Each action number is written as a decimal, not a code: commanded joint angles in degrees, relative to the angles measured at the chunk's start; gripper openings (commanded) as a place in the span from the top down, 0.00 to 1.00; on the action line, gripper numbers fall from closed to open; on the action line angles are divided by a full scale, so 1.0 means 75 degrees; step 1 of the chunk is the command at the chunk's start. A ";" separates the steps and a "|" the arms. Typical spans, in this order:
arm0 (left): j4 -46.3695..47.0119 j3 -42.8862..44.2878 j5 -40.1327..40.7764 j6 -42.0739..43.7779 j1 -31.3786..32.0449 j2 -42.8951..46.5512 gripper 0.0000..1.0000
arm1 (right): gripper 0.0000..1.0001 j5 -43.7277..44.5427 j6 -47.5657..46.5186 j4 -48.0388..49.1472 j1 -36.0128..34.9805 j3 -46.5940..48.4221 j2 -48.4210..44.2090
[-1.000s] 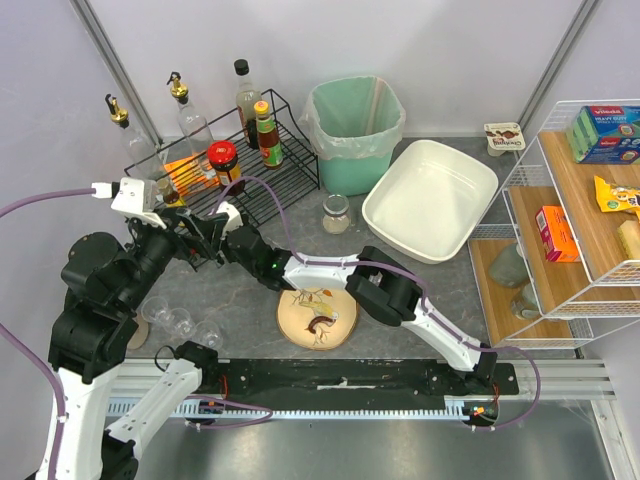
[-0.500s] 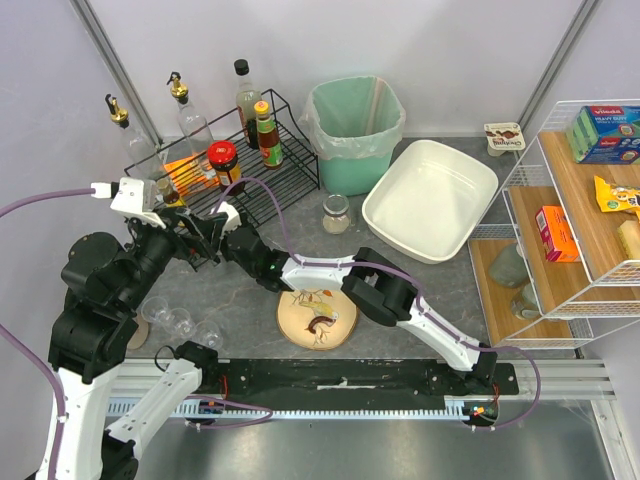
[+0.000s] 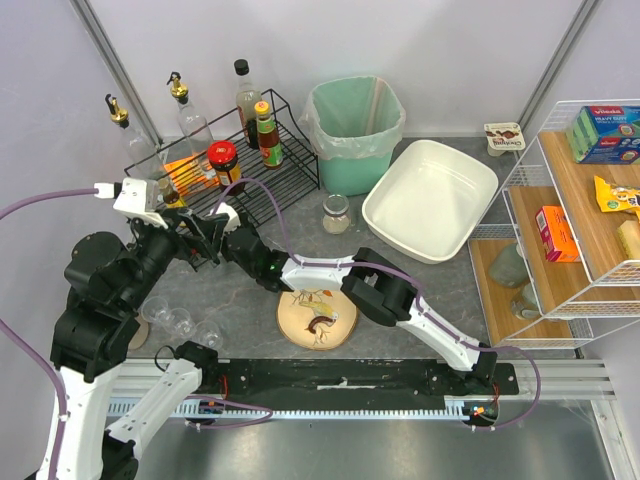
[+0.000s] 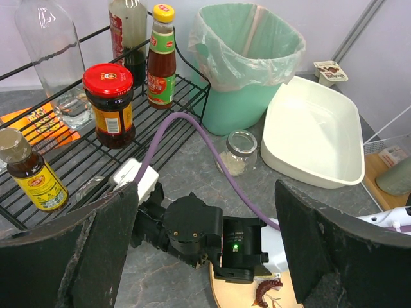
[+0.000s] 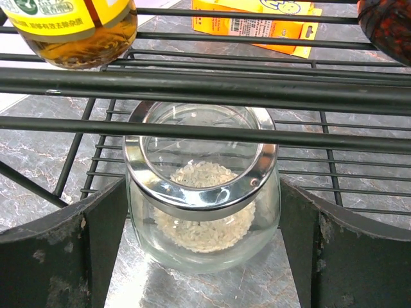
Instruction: Clear the kitchen counter
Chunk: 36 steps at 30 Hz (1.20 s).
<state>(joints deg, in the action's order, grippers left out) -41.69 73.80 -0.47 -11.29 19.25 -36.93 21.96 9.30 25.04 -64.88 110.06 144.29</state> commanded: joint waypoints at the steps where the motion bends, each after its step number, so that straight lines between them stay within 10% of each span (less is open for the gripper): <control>1: 0.0192 -0.0008 0.0028 -0.0018 -0.0011 0.0084 0.08 | 0.02 -0.0196 -0.0091 0.0307 -0.0091 -0.0073 -0.0394; 29: 0.0028 0.0262 0.0543 0.0158 -0.0011 0.0154 0.07 | 0.03 -0.0571 0.0084 0.0411 -0.0138 -0.2122 -0.2186; 36: 0.0051 0.0215 0.0473 0.0099 -0.0011 0.0154 0.07 | 0.56 -0.0632 0.0189 0.0494 -0.0173 -0.3038 -0.2715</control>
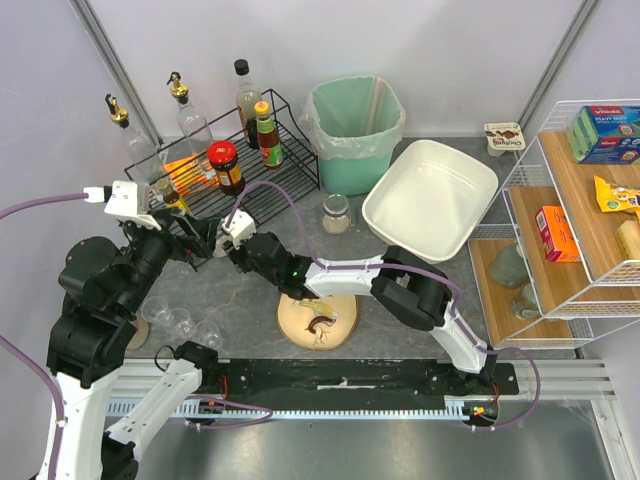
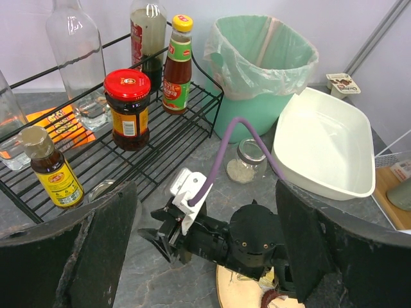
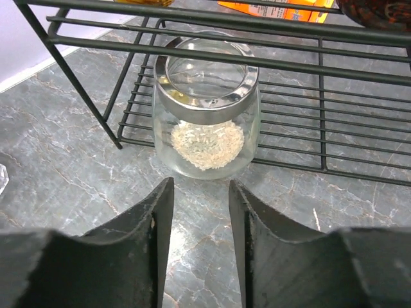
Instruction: Clear the kitchen counter
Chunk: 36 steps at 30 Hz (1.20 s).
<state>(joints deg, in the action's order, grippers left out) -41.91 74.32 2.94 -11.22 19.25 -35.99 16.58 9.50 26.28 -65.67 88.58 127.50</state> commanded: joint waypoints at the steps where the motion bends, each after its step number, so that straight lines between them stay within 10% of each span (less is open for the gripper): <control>1: 0.0080 0.0133 0.0018 0.0090 -0.0023 0.0040 0.07 | 0.63 0.0110 0.0198 0.0328 -0.0057 -0.0197 -0.0430; 8: 0.0092 0.0121 -0.0052 0.0032 0.0000 0.0029 0.07 | 0.80 -0.0148 0.0210 0.0176 0.0084 0.0446 0.0190; 36: 0.0115 0.0039 -0.0041 0.0055 -0.0011 0.0005 0.07 | 0.79 -0.1027 0.0269 -0.0305 0.0295 0.1818 0.1316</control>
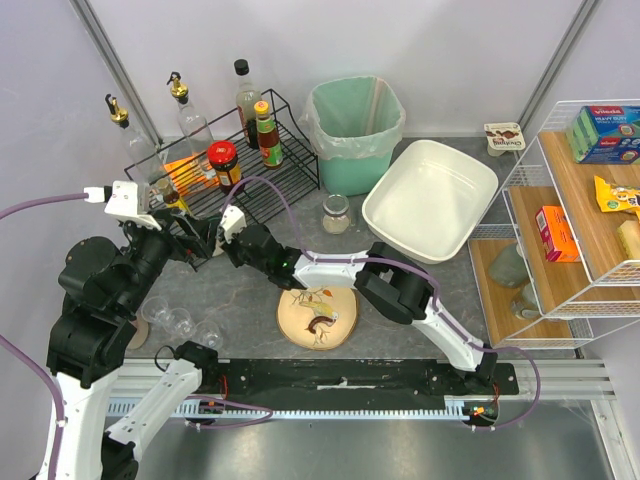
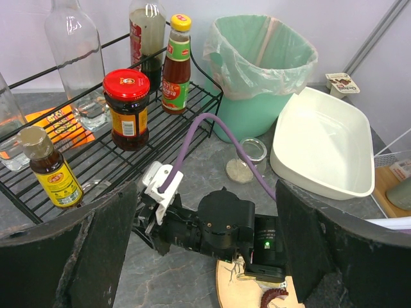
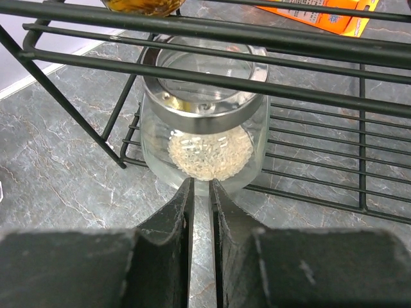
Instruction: Clear the kitchen counter
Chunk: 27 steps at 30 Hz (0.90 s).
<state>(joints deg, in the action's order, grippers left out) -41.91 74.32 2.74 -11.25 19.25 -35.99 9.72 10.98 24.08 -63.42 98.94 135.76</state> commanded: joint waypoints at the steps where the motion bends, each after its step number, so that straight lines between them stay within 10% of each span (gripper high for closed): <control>1: 0.0115 0.0039 -0.0014 0.0058 -0.0023 -0.0006 0.07 | 0.79 -0.0112 0.0059 -0.0046 -0.0005 0.0507 0.0261; 21: 0.0092 0.0039 0.0044 0.0093 -0.0011 -0.0006 0.07 | 0.70 0.0661 0.0492 -0.0220 -0.0005 0.1468 0.0859; 27: 0.0022 0.0086 0.0033 0.0058 -0.0023 -0.0006 0.07 | 0.52 0.0825 0.0446 -0.0175 -0.0005 0.1014 0.0579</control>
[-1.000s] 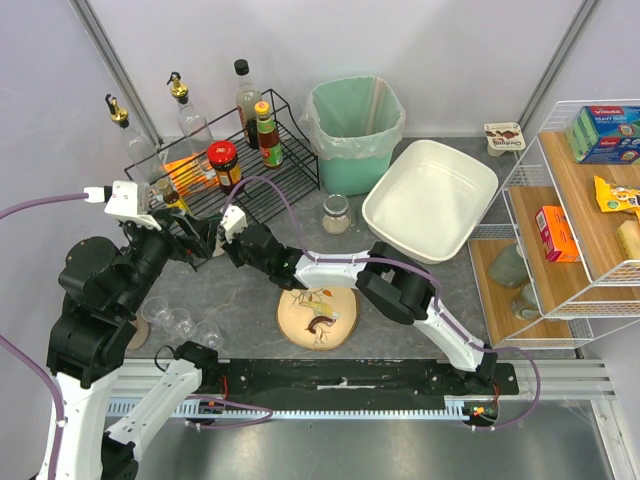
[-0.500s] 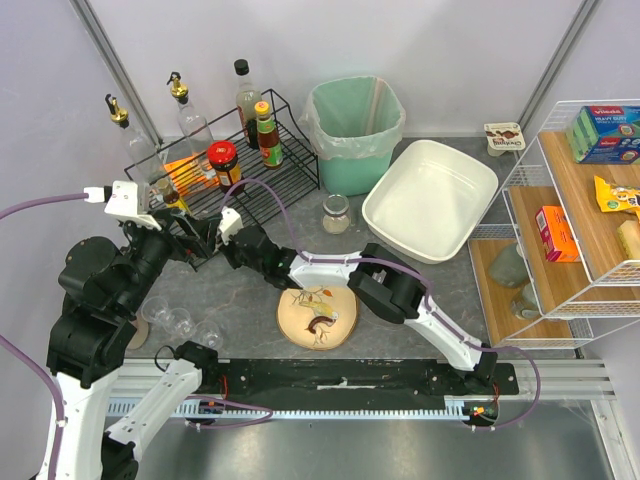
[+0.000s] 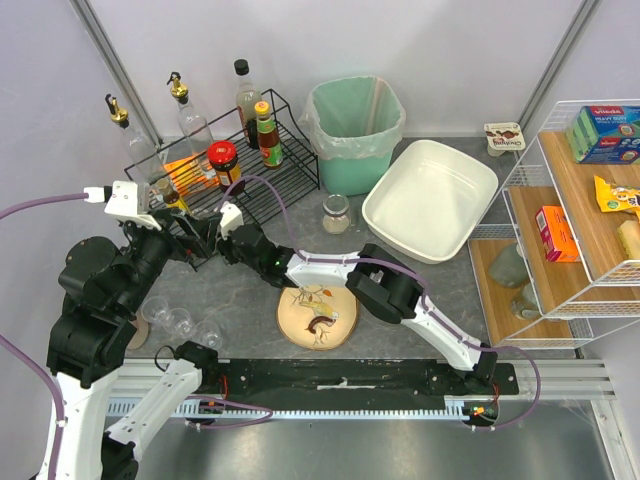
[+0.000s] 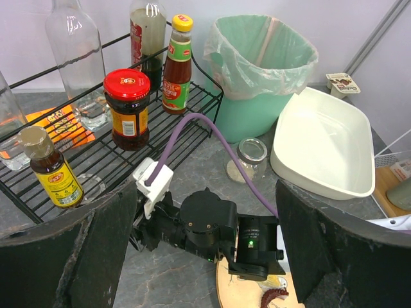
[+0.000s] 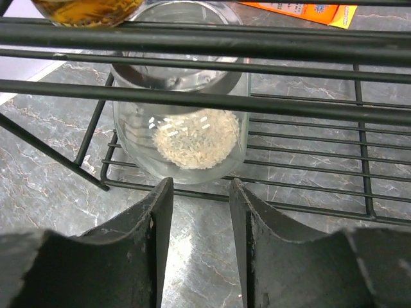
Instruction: Clear the kitchen counter
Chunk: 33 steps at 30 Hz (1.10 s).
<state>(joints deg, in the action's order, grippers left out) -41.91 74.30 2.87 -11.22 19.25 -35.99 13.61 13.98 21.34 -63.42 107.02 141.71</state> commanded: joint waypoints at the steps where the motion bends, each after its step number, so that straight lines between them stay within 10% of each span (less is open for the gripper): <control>1: 0.0010 0.0089 0.0004 0.0043 -0.0011 -0.0006 0.07 | 0.49 0.0307 0.0023 0.0282 -0.0005 -0.0345 -0.0354; 14: -0.0013 -0.0063 -0.0348 -0.0120 -0.0011 -0.0006 0.07 | 0.02 0.1173 -0.0293 -0.1142 0.0041 -0.3711 -0.4174; 33: -0.0013 -0.0298 -0.1192 -0.0484 -0.0011 0.0005 0.07 | 0.02 0.3612 0.1287 -0.3560 0.1810 -0.4414 -0.5243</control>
<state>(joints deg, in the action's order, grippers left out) -42.15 72.10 -4.62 -12.67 19.25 -35.97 39.07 19.05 -2.68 -51.92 71.29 99.81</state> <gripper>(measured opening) 0.932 0.980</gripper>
